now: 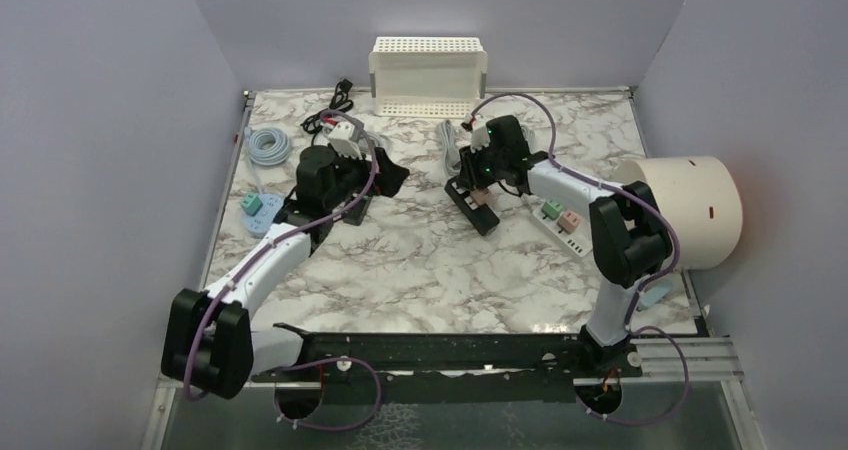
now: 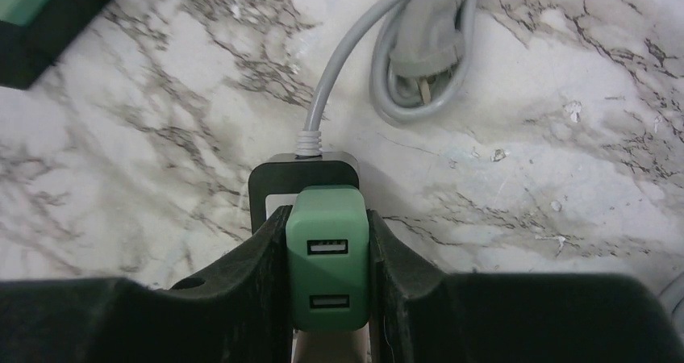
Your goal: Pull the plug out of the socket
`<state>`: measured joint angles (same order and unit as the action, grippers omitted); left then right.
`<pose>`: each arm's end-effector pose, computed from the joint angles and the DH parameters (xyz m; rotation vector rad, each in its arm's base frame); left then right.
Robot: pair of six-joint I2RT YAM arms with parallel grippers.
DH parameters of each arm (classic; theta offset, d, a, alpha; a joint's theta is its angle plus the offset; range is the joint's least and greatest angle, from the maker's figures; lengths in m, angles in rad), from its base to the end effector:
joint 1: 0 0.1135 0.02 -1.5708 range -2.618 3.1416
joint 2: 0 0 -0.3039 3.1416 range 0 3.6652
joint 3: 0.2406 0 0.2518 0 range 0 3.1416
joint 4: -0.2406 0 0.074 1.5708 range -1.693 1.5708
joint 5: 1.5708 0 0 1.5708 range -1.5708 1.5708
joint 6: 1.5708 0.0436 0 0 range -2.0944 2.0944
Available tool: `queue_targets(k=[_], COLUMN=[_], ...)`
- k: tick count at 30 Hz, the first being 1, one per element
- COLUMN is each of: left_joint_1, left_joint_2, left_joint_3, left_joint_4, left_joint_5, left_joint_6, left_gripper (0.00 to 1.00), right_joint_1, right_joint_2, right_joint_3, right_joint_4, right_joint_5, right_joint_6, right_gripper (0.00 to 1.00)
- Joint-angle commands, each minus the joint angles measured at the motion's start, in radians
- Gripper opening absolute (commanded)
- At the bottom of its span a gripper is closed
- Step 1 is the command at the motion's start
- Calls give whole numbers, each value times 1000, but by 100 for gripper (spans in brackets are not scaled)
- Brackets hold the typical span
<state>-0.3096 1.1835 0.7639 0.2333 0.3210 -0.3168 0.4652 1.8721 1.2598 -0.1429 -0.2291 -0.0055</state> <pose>0.2495 -0.0943 0.3287 0.2338 1.7909 -0.7330 0.3795 0.2016 0.2324 -0.6619 2.2592 0.4948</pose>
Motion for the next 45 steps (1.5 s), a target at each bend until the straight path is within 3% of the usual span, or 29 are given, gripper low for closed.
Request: queue_targets(k=[1, 10, 24, 26, 27, 29, 31, 32, 41, 45], left_joint_1=[-60, -193, -288, -298, -300, -301, -302, -301, -281, -223], left_joint_2=[83, 207, 352, 374, 386, 405, 422, 429, 398, 424], left_joint_3=[-25, 8, 19, 22, 23, 23, 23, 23, 7, 15], left_joint_4=[84, 140, 319, 336, 344, 364, 385, 391, 392, 389], left_joint_5=[-33, -78, 2, 3, 5, 25, 46, 50, -19, -13], left_joint_6=[-182, -202, -323, -342, -351, -359, -364, -372, -405, -477], left_gripper=[99, 99, 99, 92, 80, 47, 6, 0, 0, 0], right_joint_1=[1, 11, 50, 55, 55, 56, 56, 56, 56, 56], right_joint_2=[-115, -133, -180, -186, -188, -196, -205, -212, -314, -353], right_joint_3=[81, 148, 135, 140, 138, 141, 148, 148, 139, 122], right_joint_4=[79, 98, 99, 98, 102, 107, 102, 102, -50, -95], right_joint_5=[-154, -252, -257, -259, -263, -272, -277, -276, -186, -253], right_joint_6=[133, 257, 298, 304, 309, 320, 328, 330, 212, 174], right_gripper=[1, 1, 1, 1, 1, 1, 1, 1, 1, 1])
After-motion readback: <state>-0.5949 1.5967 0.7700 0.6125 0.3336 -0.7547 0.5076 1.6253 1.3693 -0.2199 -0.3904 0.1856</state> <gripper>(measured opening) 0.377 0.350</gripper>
